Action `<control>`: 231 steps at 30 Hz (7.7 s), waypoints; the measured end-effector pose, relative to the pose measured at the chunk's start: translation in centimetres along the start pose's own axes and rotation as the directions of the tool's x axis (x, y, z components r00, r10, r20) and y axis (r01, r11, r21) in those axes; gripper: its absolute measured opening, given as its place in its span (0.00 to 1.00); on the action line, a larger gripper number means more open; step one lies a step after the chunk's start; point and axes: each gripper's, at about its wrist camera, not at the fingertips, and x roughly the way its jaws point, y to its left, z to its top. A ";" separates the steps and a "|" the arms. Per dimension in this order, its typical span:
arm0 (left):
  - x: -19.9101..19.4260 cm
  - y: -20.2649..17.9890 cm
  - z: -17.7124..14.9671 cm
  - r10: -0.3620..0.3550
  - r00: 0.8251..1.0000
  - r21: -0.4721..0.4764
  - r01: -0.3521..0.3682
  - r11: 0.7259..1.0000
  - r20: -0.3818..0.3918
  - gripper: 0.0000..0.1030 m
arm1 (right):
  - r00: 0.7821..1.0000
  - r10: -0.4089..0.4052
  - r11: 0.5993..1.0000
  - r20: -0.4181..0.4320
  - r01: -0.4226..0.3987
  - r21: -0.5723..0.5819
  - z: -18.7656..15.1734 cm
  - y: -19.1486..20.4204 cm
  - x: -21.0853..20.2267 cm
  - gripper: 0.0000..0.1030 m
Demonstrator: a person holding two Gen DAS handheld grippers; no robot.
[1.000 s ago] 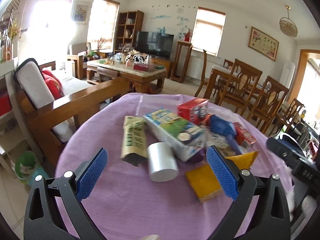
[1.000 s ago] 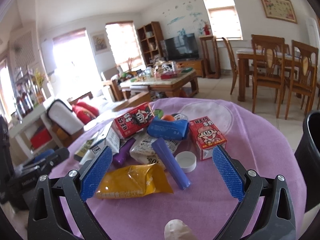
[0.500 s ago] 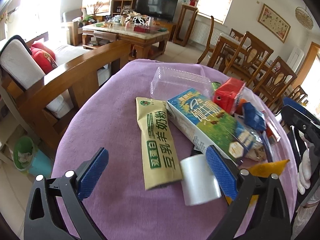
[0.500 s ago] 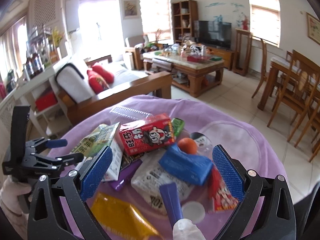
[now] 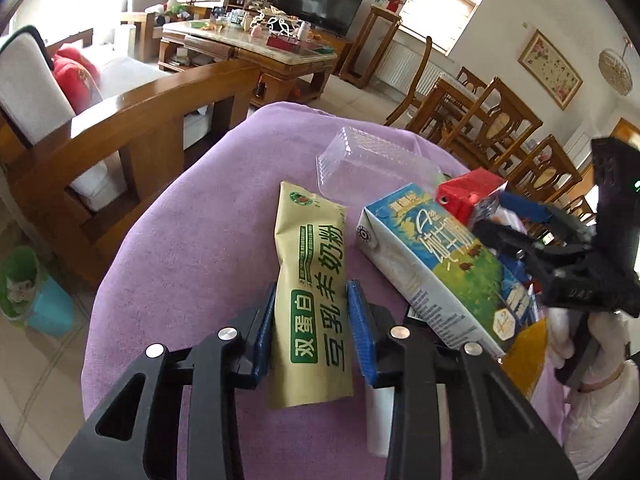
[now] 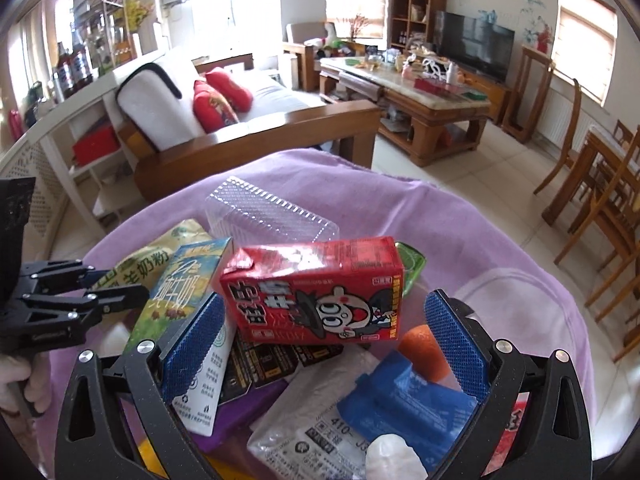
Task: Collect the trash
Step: 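Grasp the beige sachet with the left tool while the right tool grasps the red milk box, then carry both items to the black bin and open both tools to drop them, then grasp the green-blue milk carton with the left tool while the right tool grasps the red Wangzai box, then carry both cartons over the black bin and open both tools to release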
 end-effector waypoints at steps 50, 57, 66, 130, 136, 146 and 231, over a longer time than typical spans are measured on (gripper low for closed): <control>-3.8 -1.3 -0.4 -0.113 0.982 0.012 0.112 0.994 0.153 0.16 | 0.964 0.231 0.972 0.129 -0.224 -0.067 -2.4 0.3 -7.1 0.33; -6.7 -5.6 -1.5 -0.172 0.964 0.067 0.162 0.985 0.202 0.16 | 0.906 0.266 0.942 0.329 -0.317 0.112 -8.7 -2.4 -16.0 0.33; -4.1 -19.7 -3.8 -0.337 0.937 0.239 0.307 0.921 0.096 0.16 | 0.904 0.023 0.910 0.427 -0.196 0.366 -21.9 -12.5 -27.3 0.34; -3.1 -25.7 -5.0 -0.099 0.978 0.318 0.035 0.947 0.186 0.87 | 0.768 -0.501 0.814 0.400 0.260 0.519 -31.0 -16.7 -29.8 0.95; -4.7 -14.6 -1.6 0.114 0.962 0.078 -0.137 0.987 0.248 0.87 | 0.853 -0.380 0.873 0.358 0.203 0.444 -25.3 -13.0 -23.7 0.95; -1.4 -7.0 1.0 0.130 0.986 -0.062 -0.124 0.990 0.102 0.87 | 0.921 -0.310 0.908 0.237 0.213 0.360 -17.9 -9.5 -16.1 0.95; 8.5 -48.8 -11.7 -0.367 0.922 0.602 0.363 0.711 -0.123 0.46 | 0.857 -0.505 0.574 0.103 0.244 0.782 -45.3 -31.1 -33.2 0.50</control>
